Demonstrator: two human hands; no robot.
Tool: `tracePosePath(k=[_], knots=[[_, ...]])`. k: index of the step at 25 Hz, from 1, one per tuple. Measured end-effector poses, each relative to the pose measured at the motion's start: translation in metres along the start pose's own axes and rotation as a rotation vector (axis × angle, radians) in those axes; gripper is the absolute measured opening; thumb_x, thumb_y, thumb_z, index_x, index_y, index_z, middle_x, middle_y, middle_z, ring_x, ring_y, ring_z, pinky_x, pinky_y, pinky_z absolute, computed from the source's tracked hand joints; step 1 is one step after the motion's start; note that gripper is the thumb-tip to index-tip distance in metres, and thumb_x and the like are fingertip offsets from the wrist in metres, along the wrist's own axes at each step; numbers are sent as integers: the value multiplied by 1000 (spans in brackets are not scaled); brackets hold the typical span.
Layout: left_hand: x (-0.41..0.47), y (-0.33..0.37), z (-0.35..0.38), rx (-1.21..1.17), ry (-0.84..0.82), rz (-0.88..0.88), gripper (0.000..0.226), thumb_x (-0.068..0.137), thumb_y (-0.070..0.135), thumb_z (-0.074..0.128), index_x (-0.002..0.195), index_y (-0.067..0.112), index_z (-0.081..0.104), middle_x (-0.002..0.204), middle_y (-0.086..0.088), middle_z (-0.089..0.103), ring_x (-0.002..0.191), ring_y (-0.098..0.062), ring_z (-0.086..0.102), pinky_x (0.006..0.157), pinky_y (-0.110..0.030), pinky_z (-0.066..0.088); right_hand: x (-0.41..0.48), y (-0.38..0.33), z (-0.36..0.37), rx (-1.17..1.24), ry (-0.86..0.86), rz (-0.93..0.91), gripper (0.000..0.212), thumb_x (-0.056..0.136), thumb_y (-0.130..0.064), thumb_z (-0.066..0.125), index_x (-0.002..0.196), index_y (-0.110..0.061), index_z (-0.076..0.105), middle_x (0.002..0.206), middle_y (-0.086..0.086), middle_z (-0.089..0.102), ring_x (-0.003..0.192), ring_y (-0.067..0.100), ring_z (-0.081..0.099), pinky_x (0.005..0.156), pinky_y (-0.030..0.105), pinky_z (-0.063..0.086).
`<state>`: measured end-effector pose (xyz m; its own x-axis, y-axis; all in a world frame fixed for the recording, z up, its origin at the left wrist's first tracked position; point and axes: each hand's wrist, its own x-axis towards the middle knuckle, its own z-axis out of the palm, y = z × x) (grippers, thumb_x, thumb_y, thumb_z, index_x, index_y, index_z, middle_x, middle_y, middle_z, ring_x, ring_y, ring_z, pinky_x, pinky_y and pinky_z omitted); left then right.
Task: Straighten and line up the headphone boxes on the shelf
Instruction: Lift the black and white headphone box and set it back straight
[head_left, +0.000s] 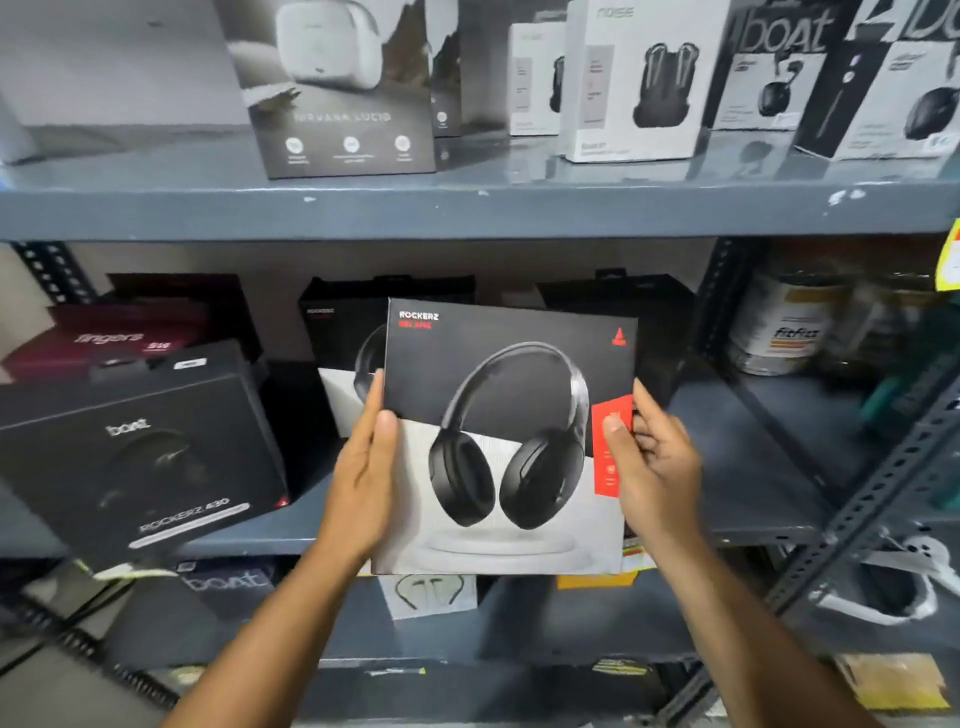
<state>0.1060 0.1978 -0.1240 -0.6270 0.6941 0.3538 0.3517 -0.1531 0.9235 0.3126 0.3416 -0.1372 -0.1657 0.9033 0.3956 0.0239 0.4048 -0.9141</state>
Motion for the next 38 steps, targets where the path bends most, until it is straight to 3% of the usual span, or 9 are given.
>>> tracePosePath(k=[4,10,13,16,25,30,34,36,38], knots=[[2,26,-42,-23,36,-83,44,102,33,32,146,30,36,153,18,37,139,8,32,119,-23,22,-1,-29,27,149,-38,-71,40,82,-33,68,114,-56,60,106,24,57,80,11,59,79,23,54],[10,14,-63,23,42,-80,48,100,40,34,147,31,35,150,21,40,137,8,34,117,-22,24,0,-27,56,124,-6,-75,48,86,-25,65,129,-38,51,95,-2,48,83,11,59,85,26,53],[18,-18,-68,77,24,-123,46,101,30,39,146,32,35,140,33,41,122,29,33,115,-15,25,-8,-3,73,14,-29,-62,52,89,-22,61,123,-59,47,111,-1,57,95,7,62,94,31,50],[26,-50,-64,2,46,-205,51,100,14,41,146,34,34,147,21,45,132,13,39,120,-30,26,-15,18,97,9,-102,22,72,90,-2,56,113,-70,48,124,0,63,110,0,62,101,37,50],[83,-84,-78,-90,89,-354,84,78,-10,39,145,39,31,141,10,54,128,-11,50,115,-42,34,4,39,164,37,-120,55,64,83,6,57,138,-23,43,138,11,52,128,18,52,106,41,46],[93,-87,-77,-91,68,-324,85,78,-11,37,147,39,29,144,15,49,125,-7,49,107,-26,36,13,44,176,15,-80,81,66,81,6,57,140,-21,42,139,13,50,128,18,52,105,46,48],[49,-103,-76,-83,36,-313,84,75,11,51,149,37,22,154,15,35,138,-5,36,116,-31,27,-13,19,180,-136,24,-10,68,81,-3,62,143,-14,37,144,18,39,126,12,42,107,11,33],[-19,-109,-78,-55,-6,-310,61,75,23,59,132,40,47,138,15,56,125,-1,51,109,-28,37,-48,9,191,-234,-38,-266,57,80,-17,61,134,-11,46,132,14,46,120,11,42,103,4,26],[-73,-114,-103,15,150,-241,32,72,10,70,84,37,59,87,15,73,78,1,66,76,-15,50,-79,3,212,-165,-409,-279,48,83,-27,58,130,-31,49,128,-5,51,122,7,48,106,15,33]])
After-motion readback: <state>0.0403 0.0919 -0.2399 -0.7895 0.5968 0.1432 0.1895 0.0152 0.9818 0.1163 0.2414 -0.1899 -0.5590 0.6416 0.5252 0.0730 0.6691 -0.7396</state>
